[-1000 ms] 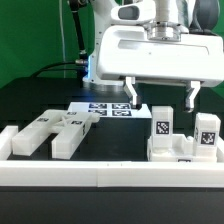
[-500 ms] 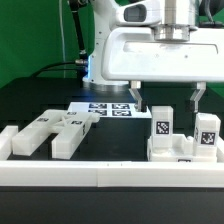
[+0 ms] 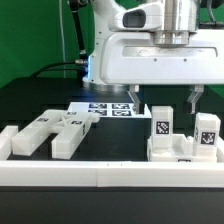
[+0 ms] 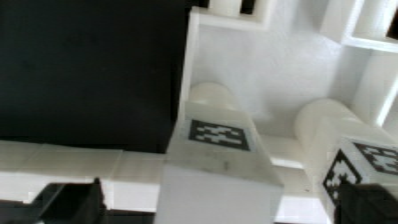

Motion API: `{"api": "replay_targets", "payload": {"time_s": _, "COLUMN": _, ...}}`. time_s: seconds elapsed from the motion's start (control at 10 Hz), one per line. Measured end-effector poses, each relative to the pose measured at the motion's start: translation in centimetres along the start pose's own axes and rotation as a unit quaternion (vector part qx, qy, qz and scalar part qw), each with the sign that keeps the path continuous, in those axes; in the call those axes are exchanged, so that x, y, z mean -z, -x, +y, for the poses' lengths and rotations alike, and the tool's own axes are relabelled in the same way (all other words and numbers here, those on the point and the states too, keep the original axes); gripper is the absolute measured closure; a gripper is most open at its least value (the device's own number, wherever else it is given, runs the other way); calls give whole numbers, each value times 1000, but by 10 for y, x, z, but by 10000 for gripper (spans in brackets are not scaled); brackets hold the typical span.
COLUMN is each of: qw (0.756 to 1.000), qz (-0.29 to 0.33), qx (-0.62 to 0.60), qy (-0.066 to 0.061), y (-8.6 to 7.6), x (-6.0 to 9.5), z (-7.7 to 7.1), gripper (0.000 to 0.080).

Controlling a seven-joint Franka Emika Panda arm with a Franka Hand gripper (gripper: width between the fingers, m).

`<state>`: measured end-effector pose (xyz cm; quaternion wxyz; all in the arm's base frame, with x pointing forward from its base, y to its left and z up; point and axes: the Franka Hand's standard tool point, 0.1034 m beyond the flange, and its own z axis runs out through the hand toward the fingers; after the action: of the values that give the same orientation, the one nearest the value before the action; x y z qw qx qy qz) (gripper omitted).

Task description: Assemble chair

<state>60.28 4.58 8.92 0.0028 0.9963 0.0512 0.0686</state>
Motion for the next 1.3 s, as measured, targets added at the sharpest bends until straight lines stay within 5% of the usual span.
{"api": "replay_targets", "payload": {"time_s": 0.1, "qw": 1000, "qz": 0, "qx": -1, "qy": 0, "y": 0, "x": 0, "z": 2, "gripper": 150}}
{"api": "replay_targets", "payload": {"time_s": 0.2, "qw": 1000, "qz": -1, "qx": -2, "qy": 1, "y": 1, "x": -2, "z": 4, "gripper": 272}}
{"api": "replay_targets", "payload": {"time_s": 0.3, "qw": 1000, "qz": -1, "qx": -2, "qy": 1, "y": 1, "x": -2, "z": 4, "gripper": 272}}
{"api": "replay_targets", "payload": {"time_s": 0.5, "qw": 1000, "qz": -2, "qx": -3, "qy": 1, "y": 1, "x": -3, "z": 4, "gripper": 510}}
{"api": "replay_targets", "payload": {"time_s": 1.0, "qw": 994, "qz": -2, "qx": -107, "qy": -2, "y": 1, "x": -3, "z": 0, "gripper": 509}}
{"api": "replay_targets", "payload": {"time_s": 1.3, "qw": 967, "qz": -2, "qx": -255, "qy": -5, "y": 1, "x": -4, "z": -4, "gripper": 509}}
